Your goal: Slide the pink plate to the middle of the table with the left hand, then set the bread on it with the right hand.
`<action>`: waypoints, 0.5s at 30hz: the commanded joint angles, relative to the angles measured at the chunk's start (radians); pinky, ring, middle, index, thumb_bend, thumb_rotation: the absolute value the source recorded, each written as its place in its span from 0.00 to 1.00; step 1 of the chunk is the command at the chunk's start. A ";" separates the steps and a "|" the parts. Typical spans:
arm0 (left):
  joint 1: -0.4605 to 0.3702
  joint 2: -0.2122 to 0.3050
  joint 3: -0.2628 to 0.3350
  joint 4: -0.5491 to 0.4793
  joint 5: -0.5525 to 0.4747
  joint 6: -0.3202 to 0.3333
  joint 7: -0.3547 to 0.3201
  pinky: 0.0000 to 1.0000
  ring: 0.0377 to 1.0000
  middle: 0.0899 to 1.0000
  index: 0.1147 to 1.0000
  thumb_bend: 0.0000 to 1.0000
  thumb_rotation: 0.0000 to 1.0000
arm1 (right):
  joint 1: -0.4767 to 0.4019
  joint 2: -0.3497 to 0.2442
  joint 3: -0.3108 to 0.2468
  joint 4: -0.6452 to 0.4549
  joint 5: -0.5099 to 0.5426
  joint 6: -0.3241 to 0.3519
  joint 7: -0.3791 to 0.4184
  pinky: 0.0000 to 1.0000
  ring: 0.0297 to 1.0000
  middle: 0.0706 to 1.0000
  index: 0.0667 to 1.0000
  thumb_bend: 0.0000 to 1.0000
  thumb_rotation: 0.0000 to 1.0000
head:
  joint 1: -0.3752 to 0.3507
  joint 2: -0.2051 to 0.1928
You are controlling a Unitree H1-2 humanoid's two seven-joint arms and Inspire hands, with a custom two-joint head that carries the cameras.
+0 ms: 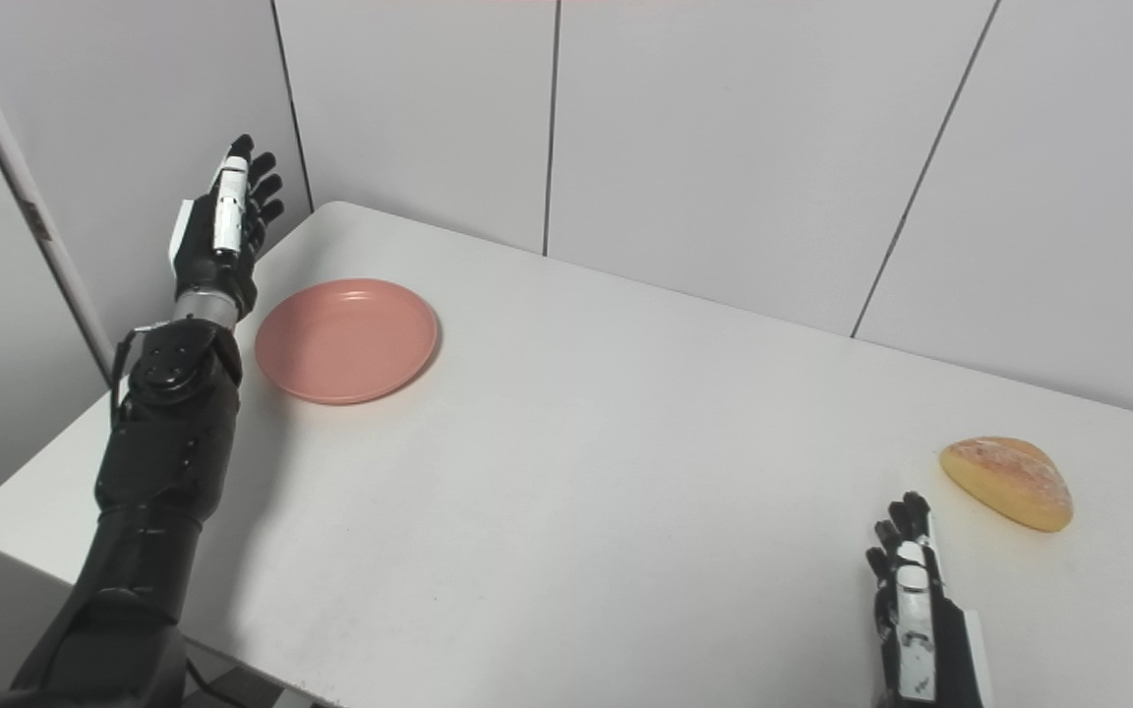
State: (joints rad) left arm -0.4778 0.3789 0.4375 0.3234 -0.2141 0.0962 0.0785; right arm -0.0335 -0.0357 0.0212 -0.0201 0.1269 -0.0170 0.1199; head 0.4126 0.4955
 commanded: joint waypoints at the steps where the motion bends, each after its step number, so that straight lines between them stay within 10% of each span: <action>1: -0.029 0.030 0.017 -0.021 -0.029 -0.035 -0.007 0.95 0.94 0.93 0.93 0.40 1.00 | 0.018 -0.015 -0.012 0.033 0.005 -0.035 0.008 1.00 1.00 1.00 1.00 0.17 1.00 | 0.001 0.002; 15: 0.023 0.074 0.052 -0.029 -0.083 -0.032 -0.022 0.92 0.92 0.91 0.90 0.40 1.00 | 0.021 -0.013 -0.013 0.008 -0.009 -0.011 -0.001 1.00 1.00 1.00 1.00 0.15 1.00 | 0.014 0.003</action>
State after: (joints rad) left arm -0.4263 0.4166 0.4843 0.3251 -0.2900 0.0963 0.0664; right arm -0.0331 -0.0379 0.0180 -0.0277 0.1107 -0.0163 0.1147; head 0.4264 0.4955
